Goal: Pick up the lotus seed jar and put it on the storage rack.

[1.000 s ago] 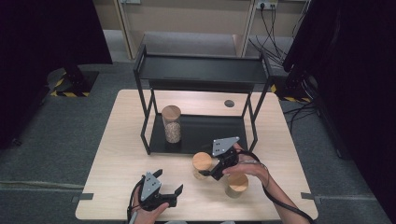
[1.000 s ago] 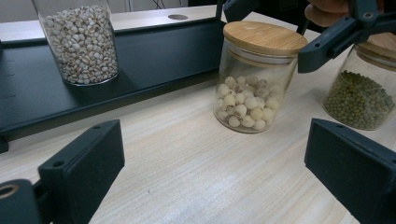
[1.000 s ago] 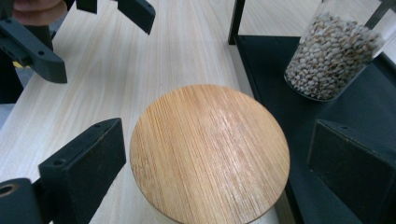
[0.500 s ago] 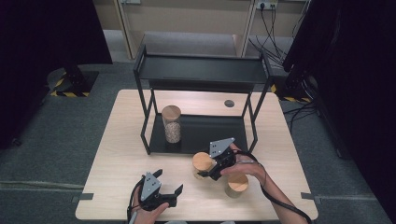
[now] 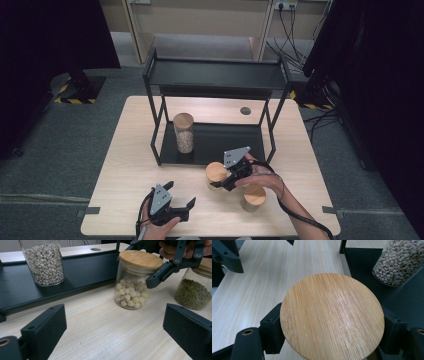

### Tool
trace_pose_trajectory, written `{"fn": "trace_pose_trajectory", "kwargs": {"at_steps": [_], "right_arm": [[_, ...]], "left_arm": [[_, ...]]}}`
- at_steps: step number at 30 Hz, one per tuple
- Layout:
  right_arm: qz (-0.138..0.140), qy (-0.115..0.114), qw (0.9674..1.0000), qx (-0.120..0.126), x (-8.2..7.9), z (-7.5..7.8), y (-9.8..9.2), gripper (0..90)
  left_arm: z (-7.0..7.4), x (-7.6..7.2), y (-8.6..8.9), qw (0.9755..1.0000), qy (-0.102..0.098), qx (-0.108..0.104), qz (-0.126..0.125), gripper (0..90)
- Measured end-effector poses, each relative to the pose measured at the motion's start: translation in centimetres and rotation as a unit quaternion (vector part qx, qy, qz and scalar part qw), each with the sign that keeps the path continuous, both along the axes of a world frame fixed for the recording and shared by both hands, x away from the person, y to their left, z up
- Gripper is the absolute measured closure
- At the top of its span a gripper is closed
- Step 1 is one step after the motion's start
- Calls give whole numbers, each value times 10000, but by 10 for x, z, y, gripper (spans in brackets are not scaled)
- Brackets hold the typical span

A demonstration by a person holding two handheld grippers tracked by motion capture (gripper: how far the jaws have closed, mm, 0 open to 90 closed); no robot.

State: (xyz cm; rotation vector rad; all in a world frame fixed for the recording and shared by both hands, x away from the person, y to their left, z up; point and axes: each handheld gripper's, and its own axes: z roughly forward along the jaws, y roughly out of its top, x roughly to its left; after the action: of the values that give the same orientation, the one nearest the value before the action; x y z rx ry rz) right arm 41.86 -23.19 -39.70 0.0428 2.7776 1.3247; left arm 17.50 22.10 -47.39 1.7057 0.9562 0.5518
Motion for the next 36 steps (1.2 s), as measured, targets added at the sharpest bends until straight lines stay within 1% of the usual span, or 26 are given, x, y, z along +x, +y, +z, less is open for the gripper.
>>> {"fn": "trace_pose_trajectory", "kwargs": {"at_steps": [3,6,13,17,20,23,26,29,31,34,36], "right_arm": [[-38,79,9999,77,2,1,-2,243],[-103,110,9999,75,2,5,-1,244],[-392,176,9991,18,1,17,2,244],[-584,152,9982,-20,-1,22,4,245],[-713,223,9972,4,0,24,5,245],[-889,300,9956,4,1,28,7,245],[-1209,476,9915,-55,4,32,12,245],[-1419,542,9883,-146,5,36,16,246],[-1500,543,9871,-151,5,38,18,246],[-1585,566,9857,-97,6,40,18,246],[-1649,543,9847,-122,7,42,21,246]], "left_arm": [[0,0,0,10000,3,-1,-3,46],[0,0,0,10000,8,-1,-2,46],[0,0,0,10000,2,-7,3,46],[0,0,0,10000,3,-3,-1,46],[0,0,0,10000,13,7,-6,46],[0,0,0,10000,12,6,-4,46],[0,0,0,10000,6,4,-2,46],[0,0,0,10000,2,9,-2,46],[0,0,0,10000,3,10,4,46],[-1,1,1,10000,8,17,2,46],[-1,1,0,10000,12,30,-8,46]]}}
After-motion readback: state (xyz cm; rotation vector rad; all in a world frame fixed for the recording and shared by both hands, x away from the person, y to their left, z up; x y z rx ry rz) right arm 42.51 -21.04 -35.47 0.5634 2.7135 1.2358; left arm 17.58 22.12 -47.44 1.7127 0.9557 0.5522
